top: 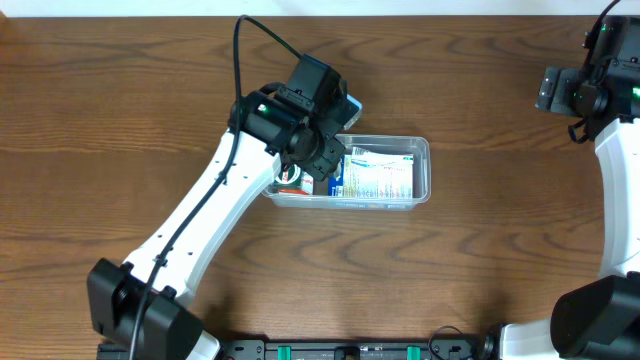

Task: Pack container
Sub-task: 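Carry the white bottle over the container and lower it in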

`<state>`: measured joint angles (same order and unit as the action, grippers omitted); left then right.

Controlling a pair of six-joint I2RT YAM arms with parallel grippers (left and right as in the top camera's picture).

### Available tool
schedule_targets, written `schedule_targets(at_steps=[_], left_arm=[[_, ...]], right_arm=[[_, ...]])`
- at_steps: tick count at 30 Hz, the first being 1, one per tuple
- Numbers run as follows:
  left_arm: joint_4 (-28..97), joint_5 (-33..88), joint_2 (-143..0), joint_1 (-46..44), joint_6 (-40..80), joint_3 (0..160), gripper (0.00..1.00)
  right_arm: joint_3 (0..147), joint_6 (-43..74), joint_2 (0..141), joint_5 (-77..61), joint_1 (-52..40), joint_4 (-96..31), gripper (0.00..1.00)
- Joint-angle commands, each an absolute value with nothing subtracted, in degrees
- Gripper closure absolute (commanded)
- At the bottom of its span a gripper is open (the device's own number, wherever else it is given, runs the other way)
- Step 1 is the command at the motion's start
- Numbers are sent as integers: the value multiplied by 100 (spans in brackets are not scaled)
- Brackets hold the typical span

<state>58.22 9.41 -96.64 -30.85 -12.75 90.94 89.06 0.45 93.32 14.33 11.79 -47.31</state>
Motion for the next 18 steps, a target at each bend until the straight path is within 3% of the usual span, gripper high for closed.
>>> schedule_targets(at_steps=[1, 18], left_arm=[[5822, 788, -9736, -3076, -1559, 9019, 80], [6042, 679, -10276, -3006, -2958, 8927, 80]], right_arm=[[8906, 126, 9338, 1435, 1203, -4737, 1], [8906, 126, 9338, 1435, 1203, -4737, 1]])
